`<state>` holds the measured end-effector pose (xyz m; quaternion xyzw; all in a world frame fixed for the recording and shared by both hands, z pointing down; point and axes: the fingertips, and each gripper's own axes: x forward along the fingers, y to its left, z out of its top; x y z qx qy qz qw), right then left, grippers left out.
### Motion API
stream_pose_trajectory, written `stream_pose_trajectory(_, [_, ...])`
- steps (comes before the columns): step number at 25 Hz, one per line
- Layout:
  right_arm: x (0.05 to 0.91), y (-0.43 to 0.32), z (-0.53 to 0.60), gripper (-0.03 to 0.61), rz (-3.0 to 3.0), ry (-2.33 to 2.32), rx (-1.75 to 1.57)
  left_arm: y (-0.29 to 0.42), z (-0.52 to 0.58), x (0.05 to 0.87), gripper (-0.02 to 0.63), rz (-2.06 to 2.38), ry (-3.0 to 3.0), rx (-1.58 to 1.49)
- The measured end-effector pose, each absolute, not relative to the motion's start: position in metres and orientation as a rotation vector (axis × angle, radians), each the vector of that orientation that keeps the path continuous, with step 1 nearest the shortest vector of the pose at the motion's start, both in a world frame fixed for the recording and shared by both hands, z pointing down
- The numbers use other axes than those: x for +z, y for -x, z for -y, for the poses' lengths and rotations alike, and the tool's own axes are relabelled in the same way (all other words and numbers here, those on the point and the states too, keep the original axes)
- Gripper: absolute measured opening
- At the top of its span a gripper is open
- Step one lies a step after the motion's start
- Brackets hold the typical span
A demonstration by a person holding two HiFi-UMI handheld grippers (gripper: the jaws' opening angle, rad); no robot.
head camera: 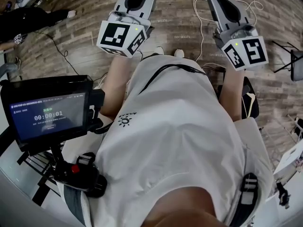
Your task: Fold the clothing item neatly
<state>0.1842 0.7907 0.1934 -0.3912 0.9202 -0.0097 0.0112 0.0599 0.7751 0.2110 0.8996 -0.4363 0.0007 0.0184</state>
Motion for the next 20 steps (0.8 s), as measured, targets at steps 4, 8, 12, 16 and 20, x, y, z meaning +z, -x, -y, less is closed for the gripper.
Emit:
stream_pose_trajectory(4, [0.196, -0.177, -0.791, -0.003, -2.886, 1.206, -0.043, -0.043, -0.776, 0.214, 0.000, 1.406, -2.760, 0.011])
stream_pose_trajectory(8, [0.198, -0.176, -0.786, -0.003, -2.885, 1.193, -0.083, -0.024, -0.773, 0.217, 0.000, 1.484, -2.711, 0.046])
stream_pose_trajectory(12, [0.200, -0.175, -0.782, -0.003, -2.894, 1.178, -0.104, -0.004, -0.771, 0.216, 0.000, 1.546, -2.667, 0.032])
stream_pose_trajectory(16, [0.196, -0.173, -0.779, -0.003, -2.907, 1.168, -0.082, 0.005, -0.770, 0.214, 0.000, 1.578, -2.648, 0.016])
stream_pose_trajectory(20, [0.191, -0.175, -0.782, -0.003, -2.912, 1.167, -0.058, 0.005, -0.771, 0.209, 0.000, 1.594, -2.642, -0.006])
